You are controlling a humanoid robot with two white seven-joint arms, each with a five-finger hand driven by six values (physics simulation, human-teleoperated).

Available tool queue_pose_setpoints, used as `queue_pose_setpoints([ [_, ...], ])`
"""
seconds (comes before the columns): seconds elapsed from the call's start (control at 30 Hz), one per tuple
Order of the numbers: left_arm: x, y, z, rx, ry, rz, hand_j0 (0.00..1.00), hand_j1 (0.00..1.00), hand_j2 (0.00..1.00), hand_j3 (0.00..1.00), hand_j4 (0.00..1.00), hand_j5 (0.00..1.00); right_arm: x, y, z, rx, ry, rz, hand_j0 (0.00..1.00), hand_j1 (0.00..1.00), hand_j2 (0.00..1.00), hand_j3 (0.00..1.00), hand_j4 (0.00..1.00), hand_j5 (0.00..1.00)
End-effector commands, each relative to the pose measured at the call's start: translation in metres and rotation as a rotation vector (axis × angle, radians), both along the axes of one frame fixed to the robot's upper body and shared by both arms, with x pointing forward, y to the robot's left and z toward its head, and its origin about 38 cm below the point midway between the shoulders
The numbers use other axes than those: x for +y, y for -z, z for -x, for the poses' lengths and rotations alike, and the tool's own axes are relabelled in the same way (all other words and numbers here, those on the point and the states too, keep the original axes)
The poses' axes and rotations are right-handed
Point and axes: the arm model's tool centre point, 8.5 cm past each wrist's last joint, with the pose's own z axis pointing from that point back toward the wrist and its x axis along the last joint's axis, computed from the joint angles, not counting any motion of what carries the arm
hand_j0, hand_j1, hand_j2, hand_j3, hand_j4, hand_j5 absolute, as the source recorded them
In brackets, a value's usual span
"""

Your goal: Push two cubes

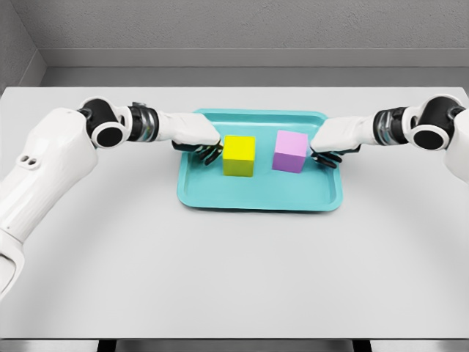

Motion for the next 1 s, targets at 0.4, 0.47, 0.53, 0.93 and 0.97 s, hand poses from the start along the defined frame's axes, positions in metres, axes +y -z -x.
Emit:
queue_pose_setpoints([
  [0.4,-0.008,-0.005,-0.003,-0.001,0.001,0.013,0.23,0.23,0.23,0.23,0.23,0.23,0.003,-0.003,-0.011,0.000,0.029,-0.013,0.00,0.00,0.00,0.00,0.00,0.00],
  [0.47,-0.008,-0.005,-0.003,-0.001,0.001,0.013,0.23,0.23,0.23,0.23,0.23,0.23,0.006,-0.004,-0.013,-0.002,0.024,-0.015,0.00,0.00,0.00,0.00,0.00,0.00],
  [0.53,-0.011,-0.005,-0.003,-0.001,0.006,0.017,0.23,0.23,0.23,0.23,0.23,0.23,0.012,-0.004,-0.013,-0.003,0.015,-0.021,0.00,0.00,0.00,0.00,0.00,0.00],
  [0.93,-0.013,-0.006,-0.003,-0.003,0.009,0.017,0.23,0.23,0.23,0.23,0.23,0.23,0.028,-0.010,-0.016,-0.020,-0.015,-0.023,0.00,0.00,0.00,0.00,0.00,0.00],
  [0.97,-0.013,-0.006,-0.003,-0.003,0.009,0.017,0.23,0.23,0.23,0.23,0.23,0.23,0.028,-0.010,-0.016,-0.020,-0.014,-0.022,0.00,0.00,0.00,0.00,0.00,0.00],
])
